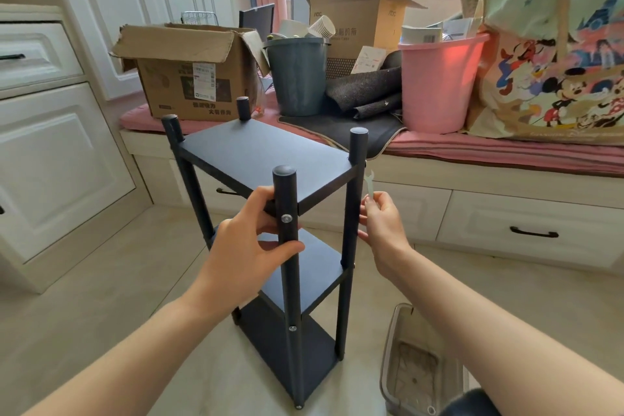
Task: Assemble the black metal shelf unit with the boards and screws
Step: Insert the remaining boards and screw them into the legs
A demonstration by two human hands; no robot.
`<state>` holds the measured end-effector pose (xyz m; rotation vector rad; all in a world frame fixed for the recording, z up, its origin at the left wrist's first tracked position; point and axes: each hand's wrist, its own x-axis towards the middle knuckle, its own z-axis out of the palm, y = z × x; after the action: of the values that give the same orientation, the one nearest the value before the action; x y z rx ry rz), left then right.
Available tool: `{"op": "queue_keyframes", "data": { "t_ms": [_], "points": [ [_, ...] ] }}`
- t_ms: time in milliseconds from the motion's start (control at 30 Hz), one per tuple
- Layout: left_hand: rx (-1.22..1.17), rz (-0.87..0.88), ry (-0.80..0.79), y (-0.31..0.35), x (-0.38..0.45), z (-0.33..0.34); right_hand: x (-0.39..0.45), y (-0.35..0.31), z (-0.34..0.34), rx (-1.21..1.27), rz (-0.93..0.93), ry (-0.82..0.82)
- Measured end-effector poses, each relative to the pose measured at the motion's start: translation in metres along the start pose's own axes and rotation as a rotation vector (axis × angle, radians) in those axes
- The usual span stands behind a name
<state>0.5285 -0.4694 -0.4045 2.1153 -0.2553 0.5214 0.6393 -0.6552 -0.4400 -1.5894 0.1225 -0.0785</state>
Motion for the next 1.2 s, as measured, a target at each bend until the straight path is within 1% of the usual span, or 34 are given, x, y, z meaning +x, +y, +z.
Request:
{"op": "queue_keyframes", "data": {
  "t_ms": [100,200,400,567,633,767,900,1067,1167,1200],
  "points": [
    [-0.028,-0.031,-0.052,-0.004,0.0,-0.016,-0.011,-0.002,-0.01,-0.029,-0.026,-0.038],
    [-0.03,-0.061,-0.067,-0.01,0.0,-0.033,-0.023,-0.002,-0.02,-0.059,-0.055,-0.101],
    [-0.02,-0.115,0.022,-0.026,0.002,-0.058,-0.046,-0.003,-0.026,-0.045,-0.048,-0.224],
    [-0.002,-0.143,0.072,-0.038,0.003,-0.067,-0.056,-0.007,-0.018,0.05,0.037,-0.284],
    [0.015,-0.153,0.106,-0.04,0.003,-0.07,-0.06,-0.008,-0.015,0.065,0.05,-0.296],
    [0.052,-0.158,0.18,-0.046,0.004,-0.076,-0.068,-0.012,-0.008,0.015,0.035,-0.332],
    [0.092,-0.171,0.26,-0.053,0.004,-0.082,-0.082,-0.014,0.004,0.008,0.028,-0.407],
    [0.097,-0.219,0.388,-0.057,0.003,-0.08,-0.101,-0.012,0.018,0.058,0.066,-0.483],
    [0.042,-0.28,0.436,-0.045,0.003,-0.072,-0.109,-0.013,0.023,0.108,0.109,-0.501],
    [0.037,-0.304,0.478,-0.037,0.003,-0.069,-0.11,-0.013,0.024,0.109,0.118,-0.502]
  ]
}}
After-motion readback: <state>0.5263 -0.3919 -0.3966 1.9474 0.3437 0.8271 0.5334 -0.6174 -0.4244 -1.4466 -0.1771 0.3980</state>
